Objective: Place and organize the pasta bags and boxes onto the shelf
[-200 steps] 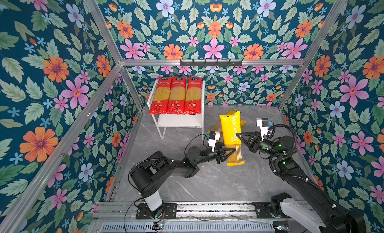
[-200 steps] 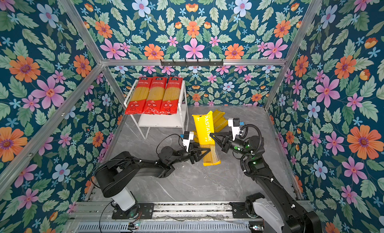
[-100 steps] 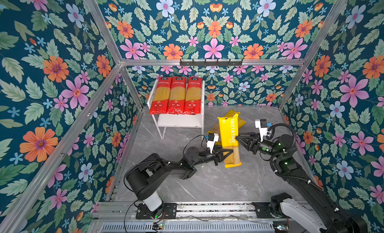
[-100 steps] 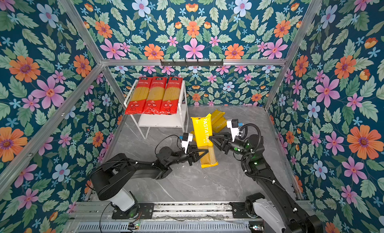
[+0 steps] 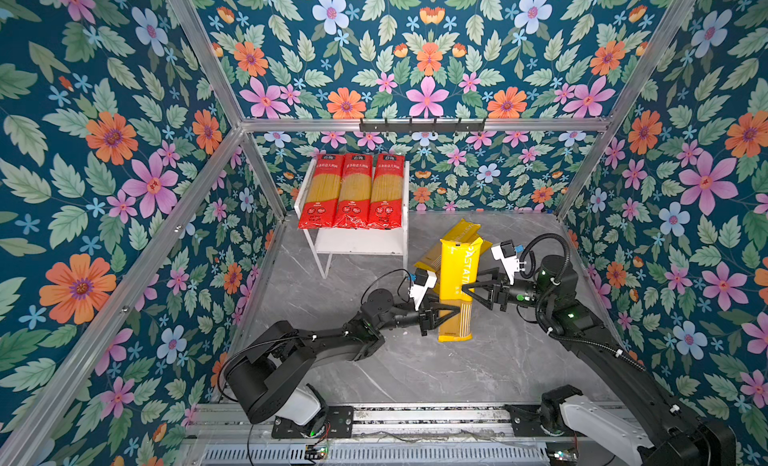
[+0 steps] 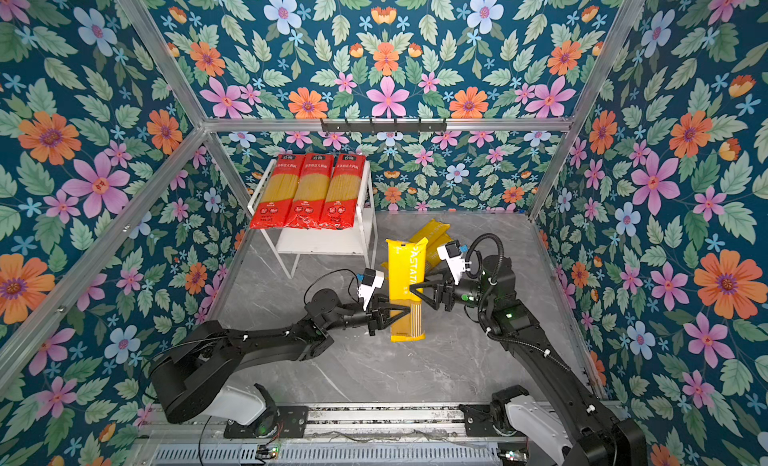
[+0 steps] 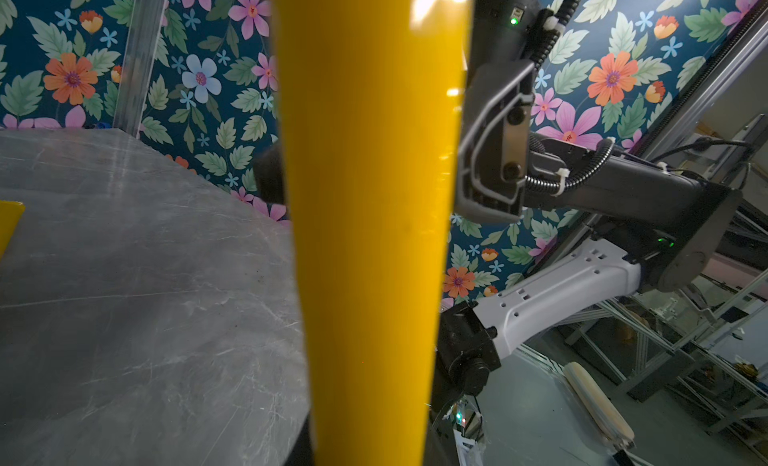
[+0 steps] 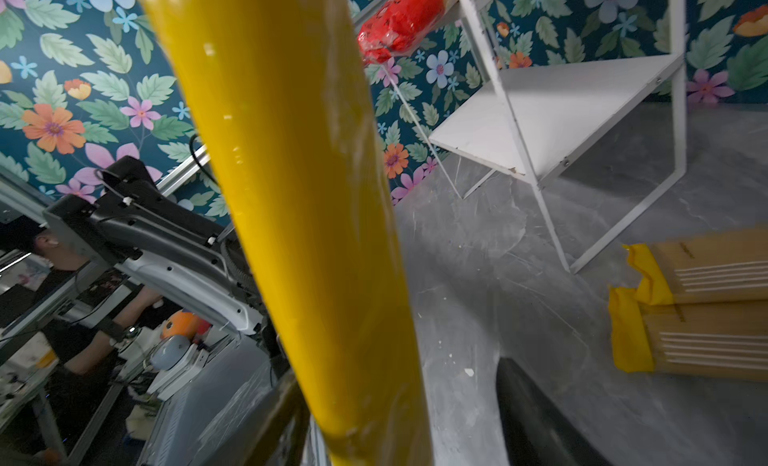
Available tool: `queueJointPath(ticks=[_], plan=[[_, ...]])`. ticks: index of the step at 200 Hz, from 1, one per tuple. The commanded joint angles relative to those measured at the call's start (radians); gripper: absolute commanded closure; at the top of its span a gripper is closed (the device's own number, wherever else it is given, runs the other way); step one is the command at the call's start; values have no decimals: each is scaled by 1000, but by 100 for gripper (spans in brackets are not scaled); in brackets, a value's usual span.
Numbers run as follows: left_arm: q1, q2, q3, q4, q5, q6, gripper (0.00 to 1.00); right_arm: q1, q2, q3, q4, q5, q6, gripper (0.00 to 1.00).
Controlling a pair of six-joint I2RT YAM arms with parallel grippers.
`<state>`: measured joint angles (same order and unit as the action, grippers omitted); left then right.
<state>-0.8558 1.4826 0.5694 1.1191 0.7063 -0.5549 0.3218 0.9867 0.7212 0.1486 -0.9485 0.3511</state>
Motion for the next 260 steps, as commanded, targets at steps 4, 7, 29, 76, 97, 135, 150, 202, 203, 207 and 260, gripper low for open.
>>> queueJointPath(ticks=[4, 7, 29, 76, 97, 135, 150, 202, 203, 207, 260], plan=[[1, 9, 31, 67, 53, 8, 97, 26, 24, -5, 90, -83, 0, 38], [1, 11, 34, 67, 57, 5, 97, 26, 28, -9, 111, -86, 13, 40], [2, 14, 38, 71, 74, -18, 96, 27, 33, -54, 248, -84, 90, 52], [1, -23, -16, 85, 65, -26, 86, 27, 41, -95, 408, -67, 201, 79], [3, -26, -54, 157, 30, -76, 71, 27, 43, -106, 457, -42, 235, 87], [-5, 95, -186, 562, -134, -335, 49, 27, 36, -116, 496, 72, 296, 94], [-31, 105, -208, 556, -191, -343, 47, 27, 38, -123, 516, 120, 336, 95], [-132, 115, -245, 550, -395, -344, 50, 35, 40, -183, 673, 305, 524, 97], [-134, 116, -246, 550, -400, -345, 51, 35, 40, -184, 676, 308, 524, 97], [-138, 119, -246, 550, -419, -348, 53, 37, 38, -187, 682, 321, 531, 97], [-166, 168, -215, 553, -633, -401, 75, 93, 25, -195, 638, 407, 540, 96]])
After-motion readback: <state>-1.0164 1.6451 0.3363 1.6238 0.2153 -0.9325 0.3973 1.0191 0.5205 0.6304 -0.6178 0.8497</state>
